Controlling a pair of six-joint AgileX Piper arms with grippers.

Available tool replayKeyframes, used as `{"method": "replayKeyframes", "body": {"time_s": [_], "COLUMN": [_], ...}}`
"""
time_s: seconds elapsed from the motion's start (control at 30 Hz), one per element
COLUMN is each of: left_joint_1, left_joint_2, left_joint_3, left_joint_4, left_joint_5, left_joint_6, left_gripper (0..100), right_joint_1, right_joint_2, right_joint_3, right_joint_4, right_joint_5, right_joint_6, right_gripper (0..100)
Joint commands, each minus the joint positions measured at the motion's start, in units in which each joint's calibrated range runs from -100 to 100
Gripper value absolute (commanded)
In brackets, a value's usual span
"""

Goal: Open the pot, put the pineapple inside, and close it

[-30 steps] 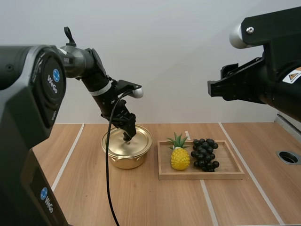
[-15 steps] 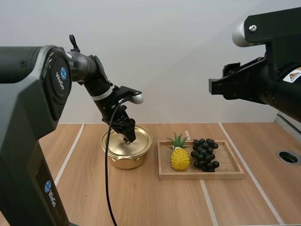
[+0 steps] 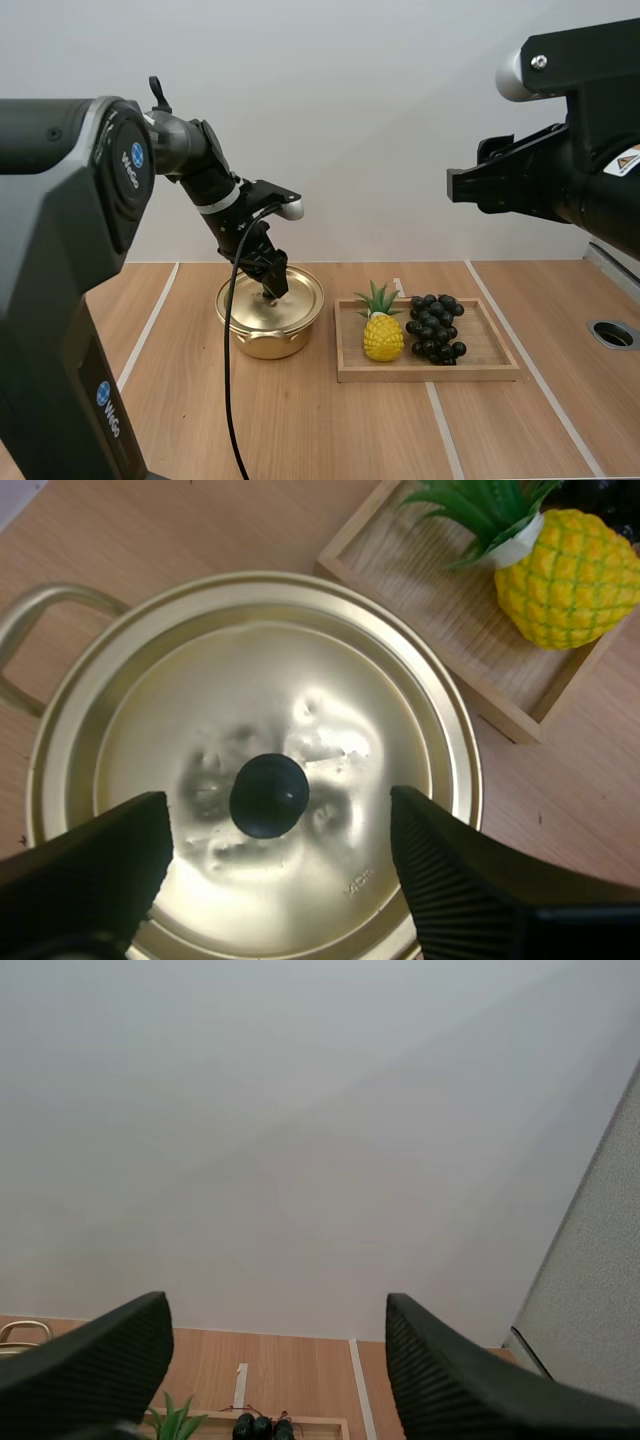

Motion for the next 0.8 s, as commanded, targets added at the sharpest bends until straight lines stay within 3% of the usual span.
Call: {"method": "replayKeyframes", "body": {"time_s": [0.0, 0.47, 0.5, 0.67, 0.77], "left_joint_1": [-0.19, -0.19, -0.19, -0.19, -0.19], "left_joint_2": [1.52, 4.06, 4.21, 4.33, 3.74], "left_joint_3": [0.1, 0.1, 0.1, 0.1, 0.1], "left_joint_4": [-1.87, -2.64, -2.64, -2.64, -2.64], "left_joint_5": [0.11, -3.74, -4.1, -4.79, -4.95], "left_joint_6": [0.28, 1.28, 1.28, 0.11, 0.11], "left_gripper": [100, 100, 92, 0, 0], "right_joint_1": [-0.24, -0.24, -0.24, -0.24, -0.24], "right_joint_2": [0.09, 0.09, 0.09, 0.09, 0.09], "right_joint_3": [-0.67, -0.67, -0.67, -0.67, -0.67], "right_joint_4": [0.45, 0.45, 0.45, 0.45, 0.45], "right_joint_5": [-0.79, 0.26, 0.49, 0.62, 0.62], "right_joint_6": [-0.86, -0.85, -0.96, -2.37, -2.37], "right_gripper": [100, 100, 100, 100, 100]}}
